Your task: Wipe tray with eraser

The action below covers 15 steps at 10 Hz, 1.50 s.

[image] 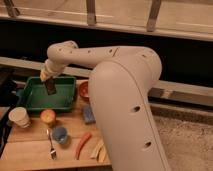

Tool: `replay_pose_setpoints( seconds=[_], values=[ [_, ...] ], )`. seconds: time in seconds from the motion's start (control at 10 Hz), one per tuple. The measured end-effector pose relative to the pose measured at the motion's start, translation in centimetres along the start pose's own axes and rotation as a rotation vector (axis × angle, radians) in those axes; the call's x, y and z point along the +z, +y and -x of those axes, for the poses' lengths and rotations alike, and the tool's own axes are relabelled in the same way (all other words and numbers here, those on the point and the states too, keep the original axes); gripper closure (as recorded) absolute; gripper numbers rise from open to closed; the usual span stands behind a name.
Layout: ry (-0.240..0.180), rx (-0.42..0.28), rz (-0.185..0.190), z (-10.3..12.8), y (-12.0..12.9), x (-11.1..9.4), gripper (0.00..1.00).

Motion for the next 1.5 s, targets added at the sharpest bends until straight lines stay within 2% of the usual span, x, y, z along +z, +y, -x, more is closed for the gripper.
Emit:
replay_pose_setpoints(
  seconds=[0.1, 0.3, 0.6, 0.8, 1.2, 1.3, 1.5],
  values=[
    [-0.002, 0.000, 0.003, 0.0, 0.2, 0.0, 0.94],
    [-0.047, 0.043, 0.018, -0.5, -0.3, 0.4, 0.94],
    [-0.097, 0.134, 0.044, -3.0, -2.8, 3.2, 0.94],
    [-0.121, 0.202, 0.051, -4.7, -5.5, 4.8, 0.94],
    [-0.101, 0.245, 0.055, -4.7, -8.1, 7.1, 0.94],
    [-0.087, 0.242, 0.052, -4.4, -8.2, 7.4, 0.94],
    [-0.033, 0.218, 0.050, -3.5, -8.1, 8.7, 0.94]
  ],
)
